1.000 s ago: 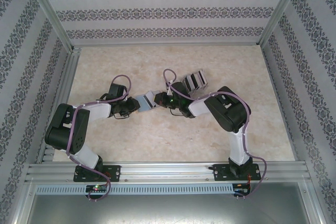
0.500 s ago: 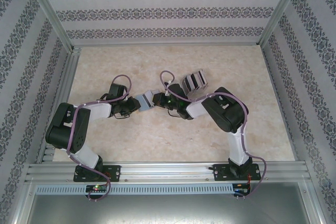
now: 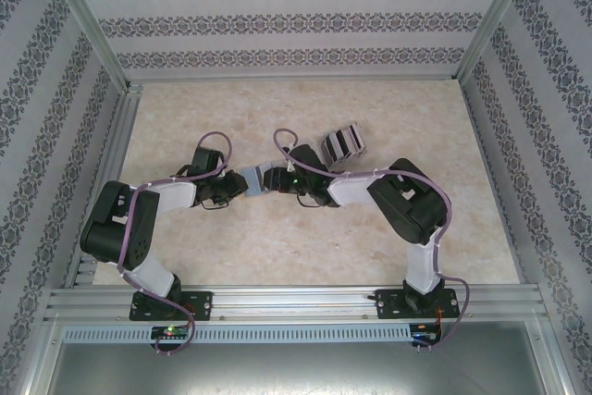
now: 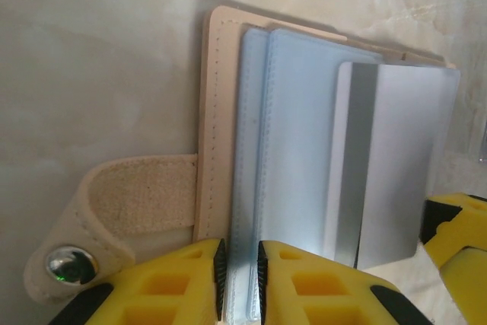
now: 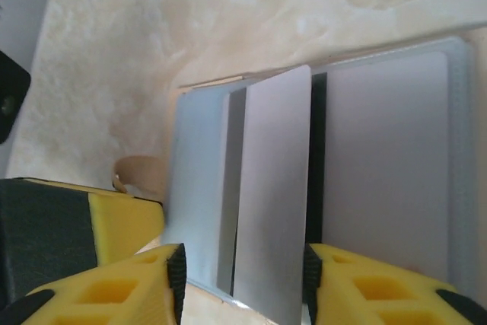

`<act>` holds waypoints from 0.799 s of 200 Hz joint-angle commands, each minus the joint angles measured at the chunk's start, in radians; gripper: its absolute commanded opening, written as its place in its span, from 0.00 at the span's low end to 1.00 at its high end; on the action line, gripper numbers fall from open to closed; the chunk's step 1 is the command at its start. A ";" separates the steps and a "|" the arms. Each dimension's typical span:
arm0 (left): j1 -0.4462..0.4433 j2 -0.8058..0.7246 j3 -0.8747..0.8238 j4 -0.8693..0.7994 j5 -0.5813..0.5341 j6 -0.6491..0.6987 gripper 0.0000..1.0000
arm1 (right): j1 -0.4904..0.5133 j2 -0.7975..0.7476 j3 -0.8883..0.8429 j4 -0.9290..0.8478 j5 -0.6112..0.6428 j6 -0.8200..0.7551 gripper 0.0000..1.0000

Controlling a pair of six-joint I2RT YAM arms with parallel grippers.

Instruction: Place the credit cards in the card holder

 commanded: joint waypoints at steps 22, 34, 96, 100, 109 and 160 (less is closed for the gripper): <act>0.003 0.005 0.000 -0.048 -0.017 0.009 0.22 | -0.043 -0.015 0.237 -0.483 -0.013 -0.251 0.47; 0.002 0.006 -0.002 -0.043 -0.016 0.007 0.22 | -0.053 -0.009 0.265 -0.503 -0.031 -0.289 0.37; 0.004 0.023 0.005 -0.042 -0.012 0.009 0.20 | -0.064 0.154 0.420 -0.585 -0.133 -0.330 0.08; 0.004 0.023 0.005 -0.041 -0.012 0.010 0.20 | -0.064 0.162 0.426 -0.591 -0.134 -0.330 0.09; 0.003 0.025 0.004 -0.040 -0.011 0.009 0.20 | -0.063 0.181 0.441 -0.607 -0.136 -0.335 0.09; 0.003 0.043 0.007 -0.024 -0.004 0.006 0.20 | -0.029 0.259 0.489 -0.653 -0.100 -0.349 0.09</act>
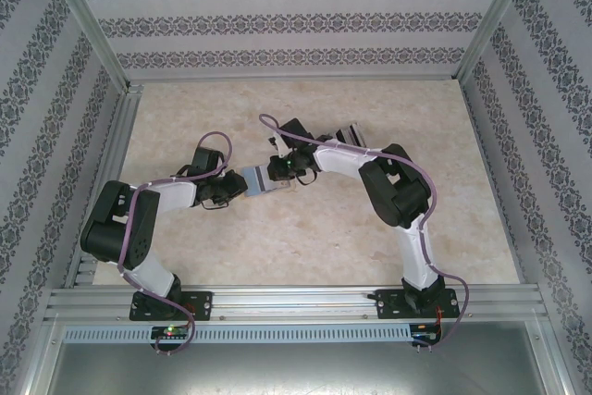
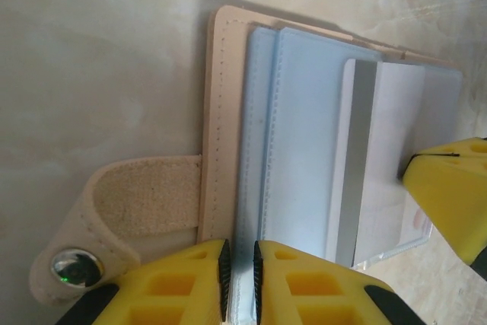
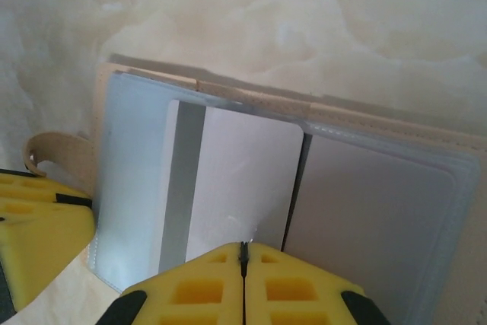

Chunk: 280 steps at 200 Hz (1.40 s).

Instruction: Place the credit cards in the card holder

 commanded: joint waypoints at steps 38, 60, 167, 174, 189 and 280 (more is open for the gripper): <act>0.003 0.049 0.005 -0.014 0.004 0.003 0.20 | 0.075 0.102 0.075 -0.061 0.019 -0.010 0.09; 0.004 0.051 0.005 -0.010 0.007 -0.001 0.20 | 0.084 0.097 0.079 -0.045 0.000 0.003 0.09; 0.004 0.056 -0.005 0.006 0.011 -0.005 0.20 | -0.140 -0.190 -0.212 0.049 -0.100 0.070 0.46; 0.003 0.057 -0.005 0.007 0.012 -0.005 0.20 | -0.148 -0.178 -0.227 0.069 -0.125 0.088 0.47; 0.002 0.056 -0.005 0.005 0.012 -0.004 0.20 | -0.148 -0.147 -0.239 0.096 -0.153 0.109 0.48; 0.003 0.056 -0.010 0.010 0.015 -0.009 0.20 | -0.078 -0.107 -0.198 0.222 -0.255 0.209 0.47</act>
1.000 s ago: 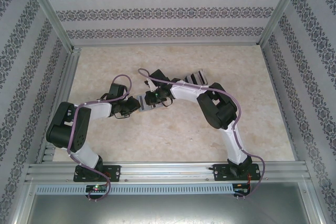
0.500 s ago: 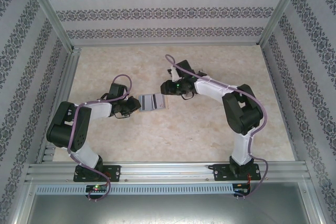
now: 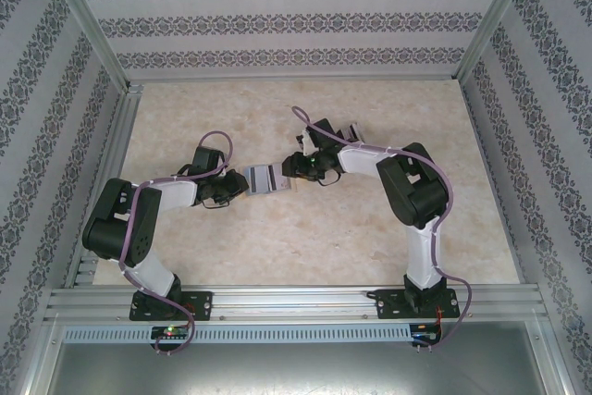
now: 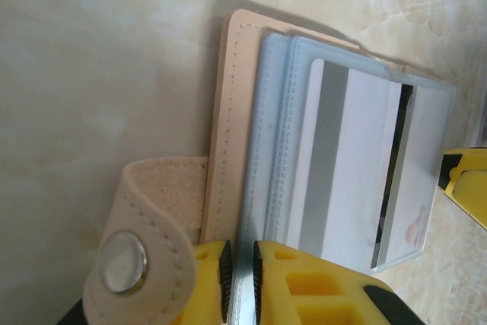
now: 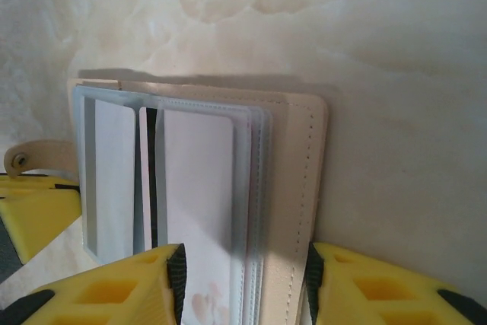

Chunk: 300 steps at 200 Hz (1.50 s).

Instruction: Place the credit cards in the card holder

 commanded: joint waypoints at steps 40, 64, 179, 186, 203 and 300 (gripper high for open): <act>0.002 0.032 -0.016 -0.016 -0.011 -0.006 0.20 | 0.058 -0.059 0.056 0.063 -0.115 0.054 0.46; 0.002 0.029 -0.016 -0.015 -0.012 -0.007 0.20 | 0.068 -0.073 0.074 0.063 -0.114 0.060 0.46; 0.008 -0.227 -0.029 -0.188 -0.066 -0.001 0.30 | 0.130 0.122 0.194 0.007 -0.135 0.033 0.46; 0.010 -0.276 -0.026 -0.230 -0.093 0.005 0.31 | 0.129 0.122 0.198 -0.007 -0.122 0.022 0.46; 0.016 -0.389 -0.012 -0.320 -0.146 0.019 0.33 | 0.127 0.138 0.218 -0.031 -0.129 0.012 0.46; 0.027 -0.089 0.387 -0.381 0.002 0.168 0.23 | 0.103 -0.077 0.128 -0.051 -0.119 -0.019 0.45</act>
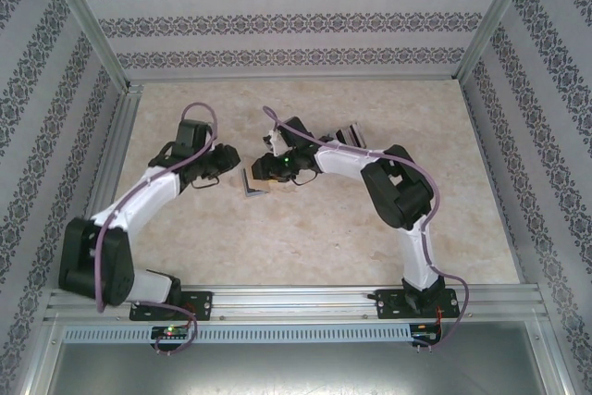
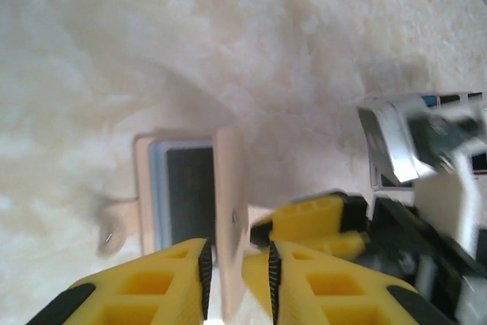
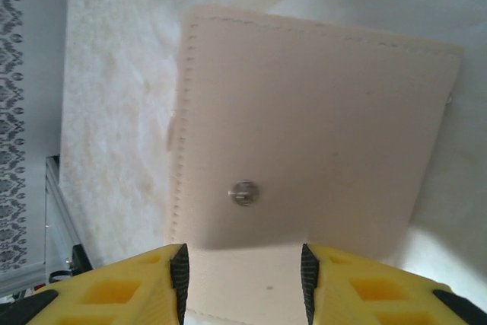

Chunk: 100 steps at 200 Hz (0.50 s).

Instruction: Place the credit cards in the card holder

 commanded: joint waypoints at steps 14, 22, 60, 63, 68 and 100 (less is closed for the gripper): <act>0.014 0.229 0.205 -0.006 0.172 0.076 0.21 | -0.027 -0.165 -0.081 -0.026 0.034 -0.041 0.43; 0.014 0.279 0.236 0.015 0.211 0.072 0.21 | -0.027 -0.176 -0.100 -0.037 0.045 -0.049 0.43; 0.009 0.421 0.346 0.031 0.315 0.068 0.19 | -0.032 -0.166 -0.200 -0.004 0.064 -0.036 0.36; 0.008 0.424 0.351 0.031 0.319 0.070 0.19 | -0.030 -0.166 -0.207 0.001 0.065 -0.033 0.36; 0.005 0.429 0.359 0.027 0.324 0.071 0.19 | -0.027 -0.163 -0.215 0.006 0.062 -0.026 0.35; -0.011 0.448 0.361 -0.019 0.369 0.084 0.13 | 0.039 -0.140 -0.222 0.007 0.054 -0.024 0.31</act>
